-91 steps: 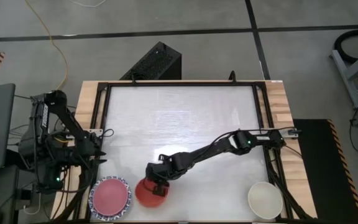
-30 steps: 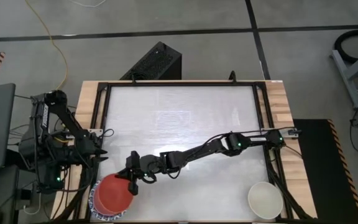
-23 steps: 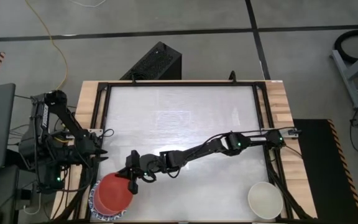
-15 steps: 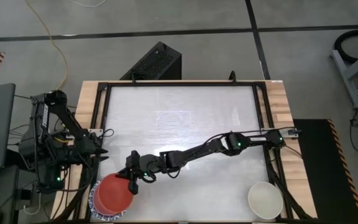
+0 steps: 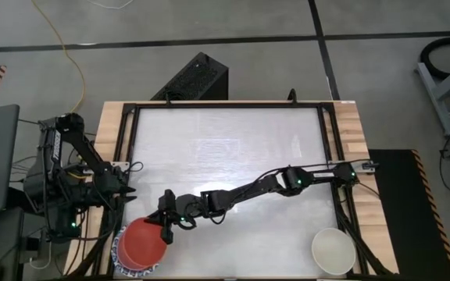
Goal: Nest bowls inside each other by size order
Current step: Stack the orange bowl onto the pink bowl
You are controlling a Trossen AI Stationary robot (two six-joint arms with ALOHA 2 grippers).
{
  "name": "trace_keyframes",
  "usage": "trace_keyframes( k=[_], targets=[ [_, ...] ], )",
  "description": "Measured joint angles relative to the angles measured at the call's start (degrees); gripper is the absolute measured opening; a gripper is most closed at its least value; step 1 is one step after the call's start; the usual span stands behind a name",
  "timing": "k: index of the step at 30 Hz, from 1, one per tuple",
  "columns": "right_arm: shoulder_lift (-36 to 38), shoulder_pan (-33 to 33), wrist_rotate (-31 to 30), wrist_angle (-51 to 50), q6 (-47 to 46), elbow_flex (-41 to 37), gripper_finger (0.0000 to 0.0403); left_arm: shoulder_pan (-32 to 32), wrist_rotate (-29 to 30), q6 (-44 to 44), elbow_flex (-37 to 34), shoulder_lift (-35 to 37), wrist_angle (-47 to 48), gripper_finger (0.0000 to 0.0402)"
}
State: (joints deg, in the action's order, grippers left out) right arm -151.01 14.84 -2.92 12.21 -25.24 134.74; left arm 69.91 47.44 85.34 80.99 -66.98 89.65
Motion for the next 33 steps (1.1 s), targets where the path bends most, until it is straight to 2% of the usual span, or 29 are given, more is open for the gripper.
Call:
trace_keyframes(
  k=[14,21,33],
  targets=[
    [-0.2,0.1,0.0,-6.1,0.3,-0.1,0.0031,0.0,1.0,1.1,0.0,0.0,-0.1,0.0089],
    [-0.3,0.1,0.2,-4.6,1.8,-0.1,0.0035,0.0,1.0,1.1,0.0,0.0,-0.1,0.0089],
    [-0.2,0.1,1.5,-2.9,1.6,-0.1,0.0132,0.0,0.9,1.4,0.0,0.0,-0.2,0.0089]
  ],
)
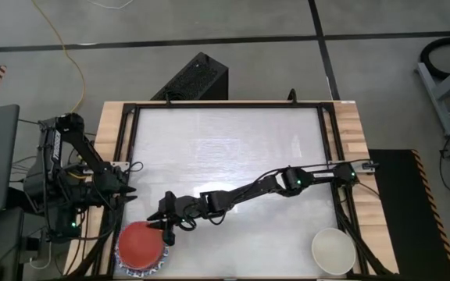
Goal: Nest bowls inside each other by size order
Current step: Stack the orange bowl onto the pink bowl
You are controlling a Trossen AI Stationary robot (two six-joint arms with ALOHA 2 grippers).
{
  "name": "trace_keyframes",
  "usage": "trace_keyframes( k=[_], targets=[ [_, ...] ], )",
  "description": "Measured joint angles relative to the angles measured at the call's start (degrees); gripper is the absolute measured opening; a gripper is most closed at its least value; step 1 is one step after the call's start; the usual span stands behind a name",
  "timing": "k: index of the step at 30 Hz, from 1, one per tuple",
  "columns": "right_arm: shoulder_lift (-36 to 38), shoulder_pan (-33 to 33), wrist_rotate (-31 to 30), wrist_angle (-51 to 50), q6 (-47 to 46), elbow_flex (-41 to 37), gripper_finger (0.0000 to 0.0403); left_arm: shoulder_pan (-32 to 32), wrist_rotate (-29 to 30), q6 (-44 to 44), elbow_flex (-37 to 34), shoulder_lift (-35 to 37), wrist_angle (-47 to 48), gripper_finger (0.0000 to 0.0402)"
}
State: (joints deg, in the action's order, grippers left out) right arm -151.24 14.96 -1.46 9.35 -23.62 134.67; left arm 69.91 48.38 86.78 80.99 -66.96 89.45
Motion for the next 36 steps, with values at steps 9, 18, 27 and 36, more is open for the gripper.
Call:
trace_keyframes(
  k=[9,18,27,36],
  targets=[
    [2.0,0.0,0.0,2.9,0.0,0.0,0.0176,0.0,-1.8,3.4,0.0,-0.1,-1.1,0.0088],
    [17.6,2.2,3.3,-7.5,11.6,0.0,0.0171,0.9,-11.7,4.9,-0.6,-4.7,-14.0,0.0062],
    [34.8,7.5,-8.4,-27.4,25.0,0.1,0.017,2.6,-16.9,4.0,-0.6,-18.4,-26.1,0.0003],
    [38.3,12.0,-15.4,-30.7,27.3,0.0,0.017,5.6,-17.4,13.3,-0.6,-30.7,-35.6,0.0]
  ],
)
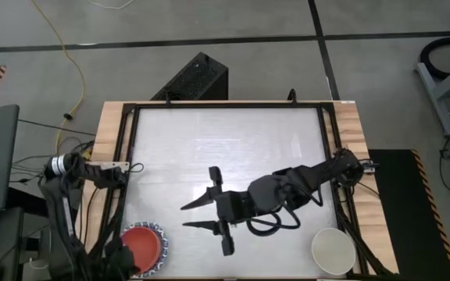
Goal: Nest bowls inside each other by size order
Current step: Stack the orange bowl onto the pink bowl, then stack the gray bowl onto the orange bowl
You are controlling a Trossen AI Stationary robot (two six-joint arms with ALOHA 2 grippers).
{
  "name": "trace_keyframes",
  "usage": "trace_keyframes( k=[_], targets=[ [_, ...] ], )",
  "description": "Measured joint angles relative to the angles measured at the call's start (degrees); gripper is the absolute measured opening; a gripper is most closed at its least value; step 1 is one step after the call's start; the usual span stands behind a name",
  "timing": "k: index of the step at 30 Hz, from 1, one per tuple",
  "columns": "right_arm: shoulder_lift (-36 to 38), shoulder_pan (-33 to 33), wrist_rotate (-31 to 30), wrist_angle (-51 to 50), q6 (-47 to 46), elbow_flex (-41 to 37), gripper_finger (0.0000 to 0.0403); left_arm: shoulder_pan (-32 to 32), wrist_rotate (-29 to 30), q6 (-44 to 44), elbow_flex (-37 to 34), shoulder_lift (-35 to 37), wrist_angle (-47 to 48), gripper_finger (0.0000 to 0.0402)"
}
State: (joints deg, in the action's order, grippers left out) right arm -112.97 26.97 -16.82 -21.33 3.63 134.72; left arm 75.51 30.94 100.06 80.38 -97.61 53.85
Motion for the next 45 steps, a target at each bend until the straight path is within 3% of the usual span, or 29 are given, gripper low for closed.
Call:
trace_keyframes(
  k=[12,17,21,26,32,35,45],
  targets=[
    [-0.7,0.5,-0.2,-0.8,-0.5,-0.1,0.017,0.8,-1.0,6.9,0.3,-6.7,-3.8,0.0],
    [-0.7,0.8,-0.4,-1.0,-0.4,-0.1,0.017,0.7,-0.3,4.8,3.0,-6.3,-0.7,0.0],
    [-0.7,1.3,-2.9,-9.5,-3.3,-0.1,0.017,0.8,0.7,4.6,6.8,-6.3,5.2,0.0],
    [-0.7,2.1,-9.1,-29.9,-16.7,-0.1,0.017,0.8,3.4,2.6,12.5,-6.3,11.6,0.0],
    [-0.7,2.8,-6.7,-58.2,-41.1,-0.1,0.017,0.7,8.3,-2.5,21.1,-6.3,20.6,0.0],
    [-0.7,3.7,-6.0,-68.1,-48.7,-0.1,0.017,0.7,11.2,-4.9,26.1,-6.2,25.7,0.0],
    [1.4,9.6,-3.3,-68.7,-58.6,-5.8,0.017,0.7,19.0,-18.7,42.0,-6.2,34.4,0.0]
  ],
)
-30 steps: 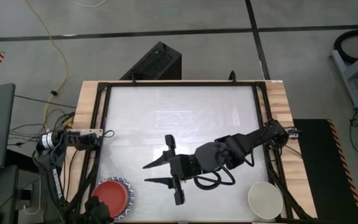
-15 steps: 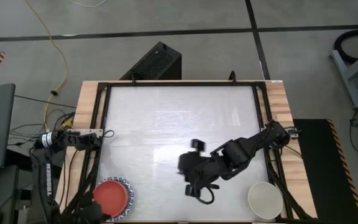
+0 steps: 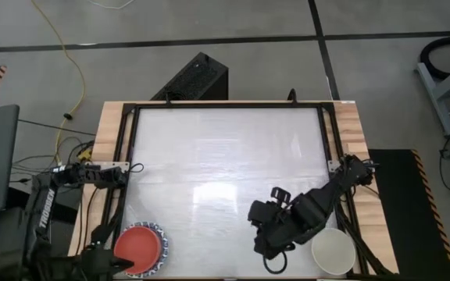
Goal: Nest bowls inside each other by size order
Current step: Stack the gray bowl onto the orange bowl
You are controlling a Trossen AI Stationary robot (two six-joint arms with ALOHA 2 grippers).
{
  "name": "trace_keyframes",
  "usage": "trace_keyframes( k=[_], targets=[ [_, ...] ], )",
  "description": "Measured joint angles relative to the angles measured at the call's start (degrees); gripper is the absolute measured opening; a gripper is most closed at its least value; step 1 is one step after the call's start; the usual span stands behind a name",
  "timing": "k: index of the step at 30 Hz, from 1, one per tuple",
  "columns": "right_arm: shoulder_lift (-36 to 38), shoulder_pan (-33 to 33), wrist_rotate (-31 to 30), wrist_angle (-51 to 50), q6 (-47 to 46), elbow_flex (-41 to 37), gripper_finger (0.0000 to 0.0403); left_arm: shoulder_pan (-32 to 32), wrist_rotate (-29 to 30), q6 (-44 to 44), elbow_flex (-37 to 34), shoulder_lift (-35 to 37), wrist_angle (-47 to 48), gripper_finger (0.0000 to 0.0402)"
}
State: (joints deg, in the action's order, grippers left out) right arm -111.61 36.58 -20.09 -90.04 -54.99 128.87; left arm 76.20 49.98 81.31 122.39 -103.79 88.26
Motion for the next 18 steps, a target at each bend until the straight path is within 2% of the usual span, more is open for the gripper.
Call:
trace_keyframes(
  k=[3,7,10,14,18],
  targets=[
    [0.5,1.7,-1.9,1.6,-0.8,-0.3,0.017,-0.4,0.3,-6.3,4.5,0.7,1.9,0.0],
    [4.0,3.3,-6.9,10.3,6.4,-0.3,0.017,-0.9,3.8,-18.5,8.5,4.7,0.8,0.0],
    [6.8,3.3,-9.4,24.8,18.4,-0.3,0.017,-1.3,8.0,-27.3,10.6,7.9,0.0,0.0],
    [10.4,2.1,-9.3,46.3,39.4,-0.2,0.017,-2.2,10.8,-42.9,10.9,13.0,-7.5,0.0],
    [13.9,0.1,-2.0,58.6,55.9,-0.2,0.017,-4.0,7.8,-63.3,10.9,17.5,-19.9,0.0]
  ],
)
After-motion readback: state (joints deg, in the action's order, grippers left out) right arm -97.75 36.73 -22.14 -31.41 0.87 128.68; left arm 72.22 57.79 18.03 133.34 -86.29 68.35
